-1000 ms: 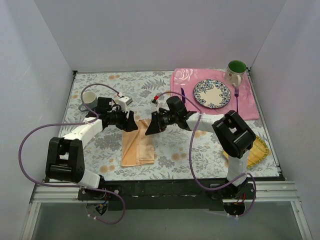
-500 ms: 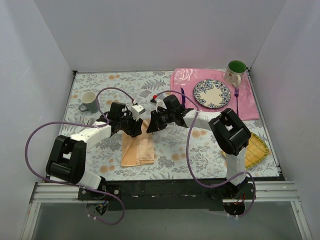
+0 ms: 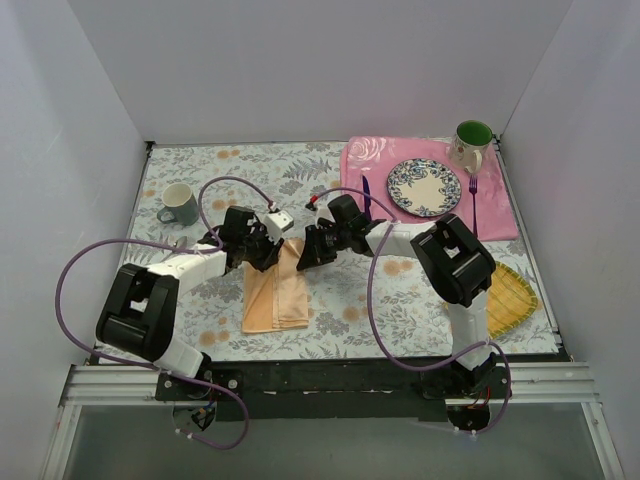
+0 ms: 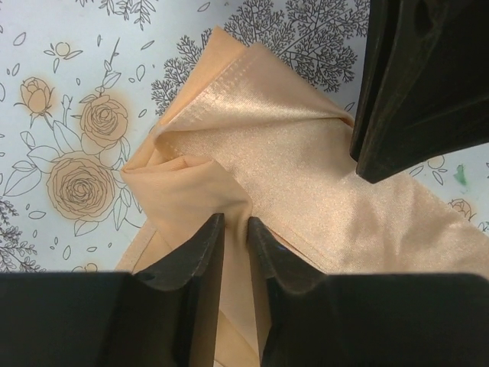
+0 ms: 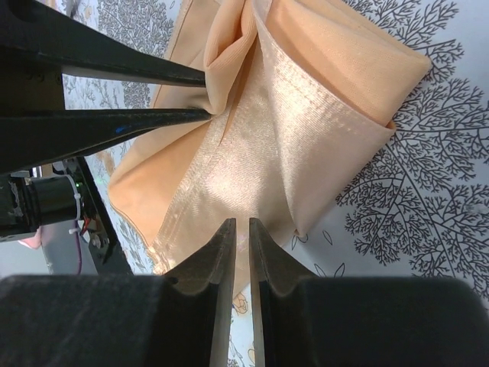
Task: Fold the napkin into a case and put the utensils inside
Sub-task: Stuff the top corner of the smaller-rectangle-folded napkin into the folded napkin.
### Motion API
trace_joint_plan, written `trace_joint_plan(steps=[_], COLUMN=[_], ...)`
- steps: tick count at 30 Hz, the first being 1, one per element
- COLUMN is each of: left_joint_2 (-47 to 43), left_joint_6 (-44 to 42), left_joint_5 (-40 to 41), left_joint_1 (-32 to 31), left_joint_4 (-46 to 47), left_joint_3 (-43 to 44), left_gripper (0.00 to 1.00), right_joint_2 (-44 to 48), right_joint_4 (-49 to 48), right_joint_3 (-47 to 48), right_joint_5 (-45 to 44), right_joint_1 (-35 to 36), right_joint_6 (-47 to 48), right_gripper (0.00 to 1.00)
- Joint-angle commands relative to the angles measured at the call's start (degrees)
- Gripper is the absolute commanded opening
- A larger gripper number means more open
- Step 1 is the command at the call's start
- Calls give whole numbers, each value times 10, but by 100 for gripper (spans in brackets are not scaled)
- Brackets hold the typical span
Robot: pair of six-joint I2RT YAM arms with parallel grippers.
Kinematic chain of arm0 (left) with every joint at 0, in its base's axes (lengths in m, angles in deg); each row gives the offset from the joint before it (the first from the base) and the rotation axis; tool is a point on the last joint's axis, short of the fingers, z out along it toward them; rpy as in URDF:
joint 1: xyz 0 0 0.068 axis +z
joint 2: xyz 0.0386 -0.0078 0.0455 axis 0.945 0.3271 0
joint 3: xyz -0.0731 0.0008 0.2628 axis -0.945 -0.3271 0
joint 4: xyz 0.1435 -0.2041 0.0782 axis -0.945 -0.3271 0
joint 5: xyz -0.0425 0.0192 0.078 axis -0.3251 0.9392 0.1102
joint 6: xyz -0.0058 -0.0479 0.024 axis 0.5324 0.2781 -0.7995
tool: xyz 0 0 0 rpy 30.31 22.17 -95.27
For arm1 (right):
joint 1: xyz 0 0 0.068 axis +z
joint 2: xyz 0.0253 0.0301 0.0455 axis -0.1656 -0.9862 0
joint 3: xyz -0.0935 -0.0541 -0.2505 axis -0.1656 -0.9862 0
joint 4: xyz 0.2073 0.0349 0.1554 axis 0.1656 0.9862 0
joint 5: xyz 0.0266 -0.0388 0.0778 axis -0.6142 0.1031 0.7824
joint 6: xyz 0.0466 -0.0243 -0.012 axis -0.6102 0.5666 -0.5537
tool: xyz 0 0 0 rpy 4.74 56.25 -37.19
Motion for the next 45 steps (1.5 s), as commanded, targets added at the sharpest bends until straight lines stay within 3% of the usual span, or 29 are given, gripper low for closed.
trace_joint_plan(steps=[1,14,18,26,41,45], left_joint_2=[4,45,48,56,91,91], left_joint_6=[-35,-45,-32,-4,50,57], left_joint_5=[-4,-17,-25,-48,-60,-58], left_joint_1=[-5,-17,-18,-24,-28,-27], left_joint_4=[8,-44,-71,-98,-54,-48], left_joint_3=[-7,41,69,116,71,63], left_gripper=[15,6,3,1,0,2], right_joint_2=[-12,-17,-33,-41,-17,-5], right_joint_4=[-25,-25,16,2,-66,-42], right_joint_3=[11,25,34,18,1,26], right_joint_5=[14,0,-17,-25,21,22], right_joint_1=[-3,-6,-3,-1,-6,-20], right_joint_6=[-15,-11,-1,-24,-81,-83], right_gripper=[20,20,20,21,24,24])
